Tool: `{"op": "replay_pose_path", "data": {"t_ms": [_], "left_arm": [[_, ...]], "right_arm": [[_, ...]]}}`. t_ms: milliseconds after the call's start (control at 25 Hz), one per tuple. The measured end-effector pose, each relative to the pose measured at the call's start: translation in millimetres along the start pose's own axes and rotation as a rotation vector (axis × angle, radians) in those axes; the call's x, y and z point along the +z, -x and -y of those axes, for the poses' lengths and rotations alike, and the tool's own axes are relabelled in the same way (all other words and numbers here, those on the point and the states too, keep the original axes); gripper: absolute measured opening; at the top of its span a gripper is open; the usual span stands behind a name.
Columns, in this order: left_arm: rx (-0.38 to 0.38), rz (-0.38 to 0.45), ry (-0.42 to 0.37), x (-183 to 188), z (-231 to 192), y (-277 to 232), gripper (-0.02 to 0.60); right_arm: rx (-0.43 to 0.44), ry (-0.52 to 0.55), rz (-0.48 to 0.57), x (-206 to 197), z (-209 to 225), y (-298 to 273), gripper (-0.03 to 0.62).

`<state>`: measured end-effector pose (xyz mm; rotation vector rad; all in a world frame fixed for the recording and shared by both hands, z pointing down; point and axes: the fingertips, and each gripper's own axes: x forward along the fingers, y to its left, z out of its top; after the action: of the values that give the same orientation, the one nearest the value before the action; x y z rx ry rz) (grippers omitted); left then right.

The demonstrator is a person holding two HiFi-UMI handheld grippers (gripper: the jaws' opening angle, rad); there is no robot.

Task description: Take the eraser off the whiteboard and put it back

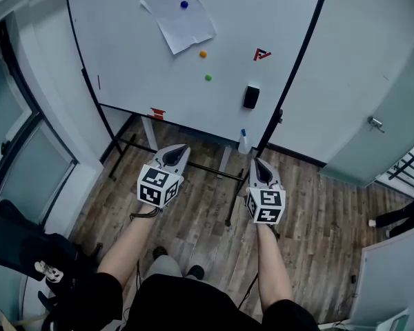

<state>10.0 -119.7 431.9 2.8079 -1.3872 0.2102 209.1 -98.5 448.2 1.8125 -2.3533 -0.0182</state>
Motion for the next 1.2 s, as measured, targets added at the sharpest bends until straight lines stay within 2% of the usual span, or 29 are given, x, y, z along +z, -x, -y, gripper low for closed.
{"op": "replay_pose_path", "data": {"t_ms": [400,920,1200], "left_arm": [[-0.062,0.031,0.005,2,-22,-50,0.019],[-0.173,0.048,-0.006,15,-96,-162,0.019],[-0.236,0.030,-0.011,14,-118,-208,0.019]], "right_arm": [[-0.045,0.015,-0.015,-4,12,-41,0.023],[-0.155,-0.002,-0.005,15,45,-156,0.025],[-0.205,-0.009,-0.021,18,59,-204,0.025]]}}
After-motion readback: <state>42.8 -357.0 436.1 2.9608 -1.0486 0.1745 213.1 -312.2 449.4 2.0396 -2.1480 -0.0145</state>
